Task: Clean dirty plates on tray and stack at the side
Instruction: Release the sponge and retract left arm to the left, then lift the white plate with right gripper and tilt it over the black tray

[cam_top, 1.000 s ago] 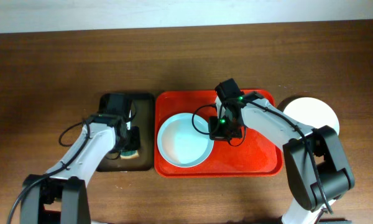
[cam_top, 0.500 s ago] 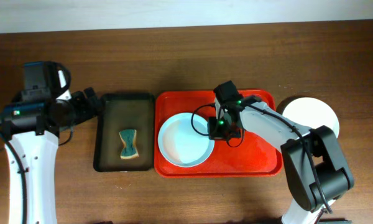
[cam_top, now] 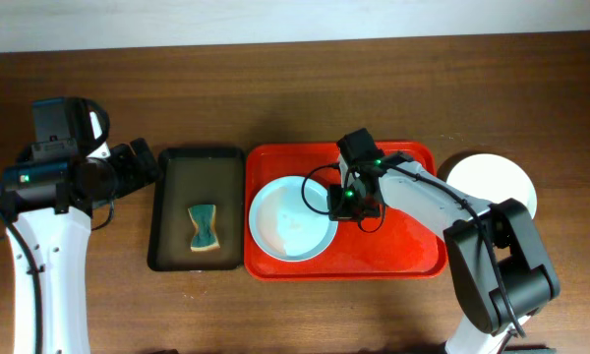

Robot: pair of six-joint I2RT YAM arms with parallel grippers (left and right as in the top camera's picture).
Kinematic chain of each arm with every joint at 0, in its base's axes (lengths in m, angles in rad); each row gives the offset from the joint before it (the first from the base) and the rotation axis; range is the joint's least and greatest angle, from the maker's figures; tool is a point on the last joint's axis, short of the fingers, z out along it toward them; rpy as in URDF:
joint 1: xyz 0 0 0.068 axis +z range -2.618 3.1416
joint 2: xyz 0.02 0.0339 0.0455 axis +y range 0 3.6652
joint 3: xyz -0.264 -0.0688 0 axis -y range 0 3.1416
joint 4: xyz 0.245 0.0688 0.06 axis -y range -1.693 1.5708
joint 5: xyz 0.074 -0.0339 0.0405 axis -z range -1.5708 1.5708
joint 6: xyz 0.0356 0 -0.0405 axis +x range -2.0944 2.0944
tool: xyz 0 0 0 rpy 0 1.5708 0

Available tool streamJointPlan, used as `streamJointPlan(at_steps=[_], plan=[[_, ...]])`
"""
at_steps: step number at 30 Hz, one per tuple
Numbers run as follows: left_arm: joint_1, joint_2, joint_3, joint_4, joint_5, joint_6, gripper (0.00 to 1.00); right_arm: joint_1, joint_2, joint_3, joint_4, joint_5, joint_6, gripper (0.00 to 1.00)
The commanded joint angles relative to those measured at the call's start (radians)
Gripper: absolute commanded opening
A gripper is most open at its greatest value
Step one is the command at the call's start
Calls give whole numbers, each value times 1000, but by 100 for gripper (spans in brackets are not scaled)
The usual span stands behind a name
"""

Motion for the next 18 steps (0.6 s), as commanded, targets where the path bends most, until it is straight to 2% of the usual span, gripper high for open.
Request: streamJointPlan(at_steps=[1, 3, 6, 11, 14, 18], plan=[[4, -8, 10, -2, 8, -10, 99, 7, 2, -12, 6, 20, 8, 4], [4, -8, 10, -2, 8, -10, 99, -12, -7, 19, -35, 14, 8, 4], [4, -8, 10, -1, 8, -10, 99, -55, -36, 142, -183, 14, 8, 4], [4, -8, 10, -1, 8, -10, 99, -80, -51, 465, -473, 36, -37, 4], [4, -8, 10, -1, 8, -10, 99, -51, -51, 573, -472, 57, 6, 4], [4, -8, 10, -1, 8, -10, 99, 31, -24, 578, -314, 79, 108, 4]])
